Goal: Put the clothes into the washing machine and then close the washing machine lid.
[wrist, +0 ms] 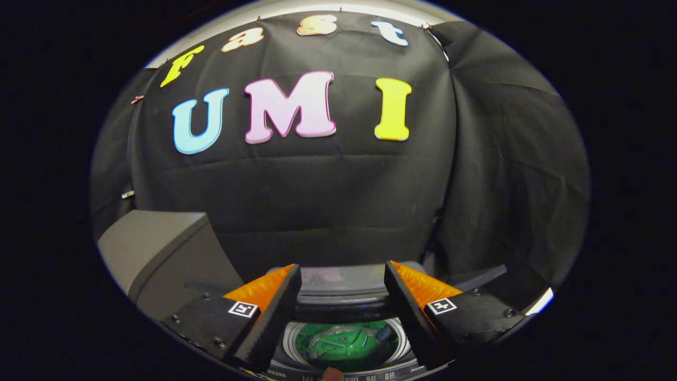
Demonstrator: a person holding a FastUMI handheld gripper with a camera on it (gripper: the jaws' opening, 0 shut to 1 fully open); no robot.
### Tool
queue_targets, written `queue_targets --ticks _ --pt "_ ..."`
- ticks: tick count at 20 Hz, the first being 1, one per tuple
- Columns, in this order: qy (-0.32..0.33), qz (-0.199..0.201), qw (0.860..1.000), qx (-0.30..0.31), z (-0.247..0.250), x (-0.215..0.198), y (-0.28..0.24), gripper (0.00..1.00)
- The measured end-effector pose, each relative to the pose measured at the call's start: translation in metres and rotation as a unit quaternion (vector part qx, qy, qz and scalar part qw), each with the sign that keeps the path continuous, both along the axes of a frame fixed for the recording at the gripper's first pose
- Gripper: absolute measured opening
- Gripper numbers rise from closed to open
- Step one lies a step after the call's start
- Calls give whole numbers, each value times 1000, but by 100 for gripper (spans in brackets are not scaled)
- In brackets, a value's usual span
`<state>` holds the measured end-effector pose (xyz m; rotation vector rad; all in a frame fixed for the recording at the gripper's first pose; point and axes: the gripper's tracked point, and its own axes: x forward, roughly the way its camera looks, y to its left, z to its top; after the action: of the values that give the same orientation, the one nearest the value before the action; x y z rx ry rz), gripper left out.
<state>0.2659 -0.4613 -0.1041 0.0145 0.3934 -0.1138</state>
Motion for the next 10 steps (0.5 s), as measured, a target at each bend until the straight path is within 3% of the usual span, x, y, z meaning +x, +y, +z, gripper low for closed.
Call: queue_targets --ticks 5,10 --pt "75 6 997 5 -85 -22 4 100" --pt "121 -15 992 27 -131 -47 -6 100"
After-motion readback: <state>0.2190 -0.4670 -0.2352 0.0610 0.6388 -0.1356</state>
